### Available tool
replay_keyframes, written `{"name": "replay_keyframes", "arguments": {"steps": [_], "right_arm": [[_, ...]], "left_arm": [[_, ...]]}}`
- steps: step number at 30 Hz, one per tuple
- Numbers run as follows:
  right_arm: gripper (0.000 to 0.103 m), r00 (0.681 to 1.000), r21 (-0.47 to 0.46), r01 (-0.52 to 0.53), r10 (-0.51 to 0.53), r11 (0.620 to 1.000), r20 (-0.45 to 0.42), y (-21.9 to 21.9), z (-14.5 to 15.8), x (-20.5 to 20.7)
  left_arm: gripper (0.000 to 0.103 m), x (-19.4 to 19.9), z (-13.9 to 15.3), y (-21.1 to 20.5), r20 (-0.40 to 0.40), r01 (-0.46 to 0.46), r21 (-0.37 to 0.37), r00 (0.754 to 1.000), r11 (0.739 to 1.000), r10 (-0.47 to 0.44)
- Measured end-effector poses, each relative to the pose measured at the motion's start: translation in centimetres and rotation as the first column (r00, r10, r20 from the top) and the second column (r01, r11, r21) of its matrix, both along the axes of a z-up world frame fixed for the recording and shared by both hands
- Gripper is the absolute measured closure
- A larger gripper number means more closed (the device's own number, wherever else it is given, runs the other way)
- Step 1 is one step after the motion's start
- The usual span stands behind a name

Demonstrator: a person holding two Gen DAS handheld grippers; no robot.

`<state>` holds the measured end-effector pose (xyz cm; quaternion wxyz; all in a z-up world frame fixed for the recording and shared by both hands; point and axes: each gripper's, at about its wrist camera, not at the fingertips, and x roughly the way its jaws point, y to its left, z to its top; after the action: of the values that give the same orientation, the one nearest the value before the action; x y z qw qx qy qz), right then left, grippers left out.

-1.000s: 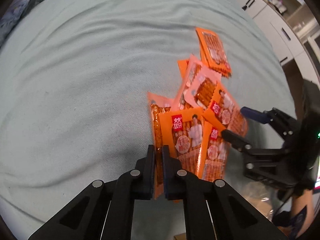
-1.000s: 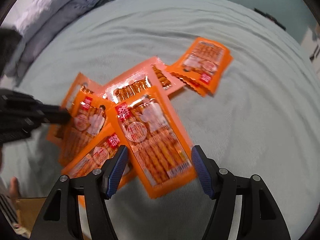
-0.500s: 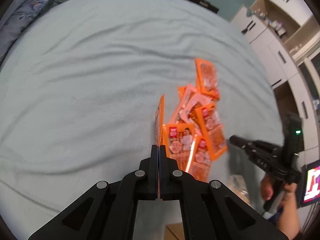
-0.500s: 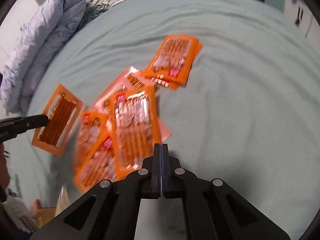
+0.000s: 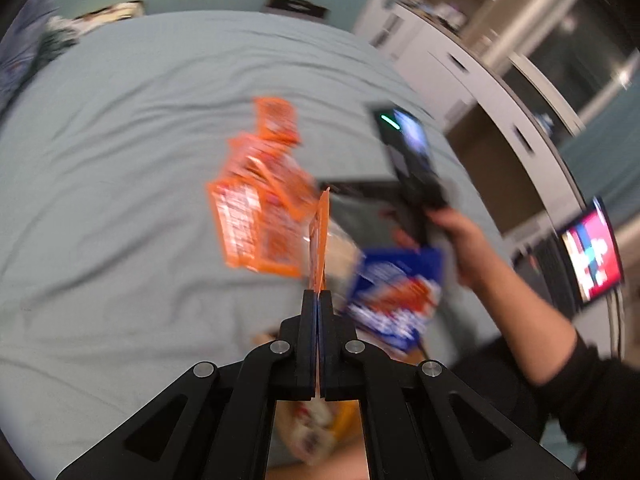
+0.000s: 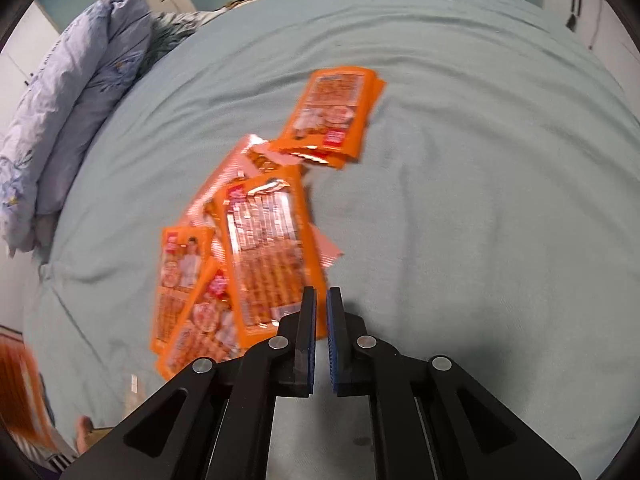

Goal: Organize snacks
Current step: 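Drop the left gripper's packet into the box while the right gripper lifts its packet, then grasp another orange packet with the left gripper while the right gripper holds its packet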

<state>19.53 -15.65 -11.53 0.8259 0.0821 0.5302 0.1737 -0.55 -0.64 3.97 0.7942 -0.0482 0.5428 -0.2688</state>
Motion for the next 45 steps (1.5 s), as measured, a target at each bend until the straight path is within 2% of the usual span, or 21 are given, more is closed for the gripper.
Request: {"name": "replay_keyframes", "arguments": {"steps": [2,4,6,8,10,11,12,13,15,16,17,19,23,26,29,30,32,33,35,42,45], "right_arm": [[0.100,1.000,0.026,-0.019,0.019,0.999,0.000,0.4,0.2,0.3],[0.100,0.999,0.029,-0.037,0.037,0.999,0.002,0.7,0.3,0.6],[0.099,0.998,-0.005,-0.058,0.058,0.998,0.037,1.3,0.5,0.8],[0.099,0.996,-0.039,-0.065,0.067,0.997,0.056,1.8,0.2,1.2],[0.099,0.995,-0.063,-0.068,0.073,0.996,0.070,2.1,0.1,1.4],[0.092,0.995,-0.066,-0.065,0.070,0.996,0.068,2.2,-0.1,1.5],[0.077,0.996,-0.062,-0.062,0.066,0.996,0.063,2.3,-0.3,1.7],[0.069,0.997,-0.056,-0.045,0.049,0.997,0.062,2.2,-0.5,1.9],[0.025,0.998,-0.043,-0.023,0.026,0.999,0.057,1.9,-1.2,2.1],[0.017,0.999,-0.043,-0.031,0.032,0.999,0.036,2.0,-1.7,2.2],[0.013,0.998,-0.036,-0.048,0.049,0.998,0.038,2.2,-2.1,2.2],[0.013,0.993,-0.069,-0.087,0.092,0.994,0.069,2.6,-1.7,1.7],[0.013,0.981,-0.203,-0.099,0.131,0.974,0.147,3.8,-0.3,0.8],[0.013,0.967,-0.190,-0.134,0.170,0.973,0.188,4.8,0.7,-0.1],[0.013,0.968,-0.230,-0.178,0.212,0.957,0.135,6.4,-0.3,0.0],[0.018,0.968,-0.243,-0.193,0.225,0.950,0.111,6.8,-1.1,0.0],[0.031,0.966,-0.189,-0.213,0.236,0.959,0.110,6.4,-1.7,-0.1],[0.048,0.966,-0.167,-0.208,0.230,0.964,0.121,6.1,-1.4,-0.2],[0.064,0.971,-0.148,-0.191,0.210,0.970,0.118,5.5,-1.0,0.2],[0.067,0.987,0.003,-0.045,0.044,0.999,0.155,-0.6,1.4,-0.7],[0.067,0.982,0.075,0.018,-0.032,0.997,0.186,-3.3,4.0,-2.4]], "left_arm": [[0.103,-1.0,-0.1,-1.8,-0.012,0.073,0.001,0.997,0.997,-0.073],[0.097,-1.6,-0.7,-3.2,-0.023,0.129,0.025,0.991,0.991,-0.128],[0.094,-1.7,-1.7,-4.0,-0.048,0.153,0.045,0.987,0.987,-0.151],[0.085,-1.5,-2.9,-4.6,-0.093,0.189,0.042,0.978,0.981,-0.184],[0.051,-1.1,-3.7,-4.5,-0.124,0.174,0.042,0.978,0.984,-0.168],[0.044,-0.9,-3.9,-4.4,-0.132,0.165,0.046,0.979,0.985,-0.157],[0.041,-0.7,-4.1,-4.3,-0.133,0.156,0.051,0.980,0.986,-0.148],[0.041,-0.6,-4.2,-4.1,-0.130,0.148,0.057,0.982,0.987,-0.140],[0.032,0.1,-4.3,-3.5,-0.120,0.107,0.074,0.988,0.991,-0.098],[0.026,0.5,-4.3,-3.1,-0.110,0.078,0.076,0.991,0.994,-0.070],[0.025,0.9,-4.1,-2.3,-0.094,0.029,0.073,0.995,0.997,-0.022],[0.025,2.0,-3.5,-0.1,-0.061,-0.099,0.065,0.993,0.993,0.103],[0.025,2.7,-3.2,2.7,0.009,-0.235,0.131,0.972,0.963,0.236],[0.025,2.9,-3.4,3.2,0.029,-0.247,0.179,0.969,0.952,0.246],[0.025,3.3,-3.5,3.0,0.023,-0.231,0.187,0.973,0.955,0.231],[0.025,3.2,-3.5,2.9,0.027,-0.222,0.190,0.975,0.956,0.221],[0.025,3.1,-3.6,2.6,0.040,-0.212,0.206,0.977,0.955,0.209],[0.025,3.1,-3.6,2.4,0.046,-0.210,0.215,0.978,0.954,0.205],[0.025,3.1,-3.7,2.3,0.058,-0.209,0.231,0.978,0.950,0.201],[0.025,4.1,-5.0,3.8,0.026,-0.279,0.231,0.959,0.932,0.281],[0.025,4.4,-5.5,4.5,0.019,-0.313,0.234,0.948,0.920,0.318]]}}
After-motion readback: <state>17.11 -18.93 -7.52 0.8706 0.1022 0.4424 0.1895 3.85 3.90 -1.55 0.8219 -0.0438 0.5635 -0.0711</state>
